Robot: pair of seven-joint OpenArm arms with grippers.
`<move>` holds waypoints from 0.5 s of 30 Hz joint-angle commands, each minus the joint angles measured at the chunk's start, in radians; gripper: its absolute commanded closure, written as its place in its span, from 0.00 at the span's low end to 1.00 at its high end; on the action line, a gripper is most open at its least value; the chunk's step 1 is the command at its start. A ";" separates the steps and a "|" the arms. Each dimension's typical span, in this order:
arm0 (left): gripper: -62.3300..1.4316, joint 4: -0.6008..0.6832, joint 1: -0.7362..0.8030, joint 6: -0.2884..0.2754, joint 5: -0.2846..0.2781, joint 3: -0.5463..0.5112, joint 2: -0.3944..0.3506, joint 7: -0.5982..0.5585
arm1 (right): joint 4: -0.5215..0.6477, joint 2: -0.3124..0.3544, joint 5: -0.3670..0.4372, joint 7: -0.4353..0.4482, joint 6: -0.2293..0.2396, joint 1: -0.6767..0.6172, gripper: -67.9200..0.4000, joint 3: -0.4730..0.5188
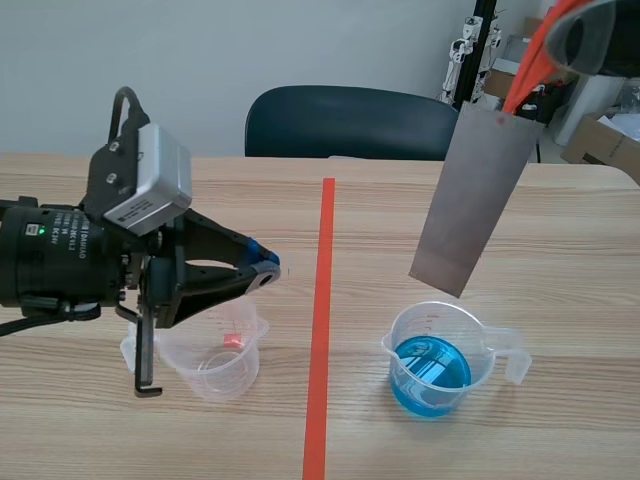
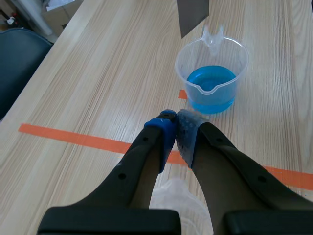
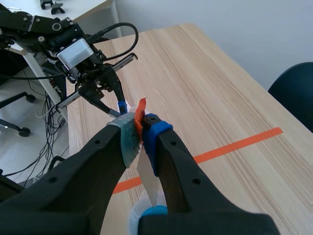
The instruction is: Do the redox reaction experiment. move the plate over the left beaker
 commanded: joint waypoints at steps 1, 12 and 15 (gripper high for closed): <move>0.91 0.012 0.035 0.002 -0.017 -0.032 -0.018 -0.035 | 0.008 -0.013 -0.010 0.018 0.016 0.015 1.00 0.027; 0.91 0.003 0.361 0.014 0.013 -0.304 -0.074 -0.226 | 0.008 -0.135 -0.099 -0.009 0.016 0.015 1.00 0.092; 0.91 -0.019 0.452 0.037 0.050 -0.366 -0.074 -0.328 | 0.008 -0.167 -0.098 -0.030 0.016 0.015 1.00 0.107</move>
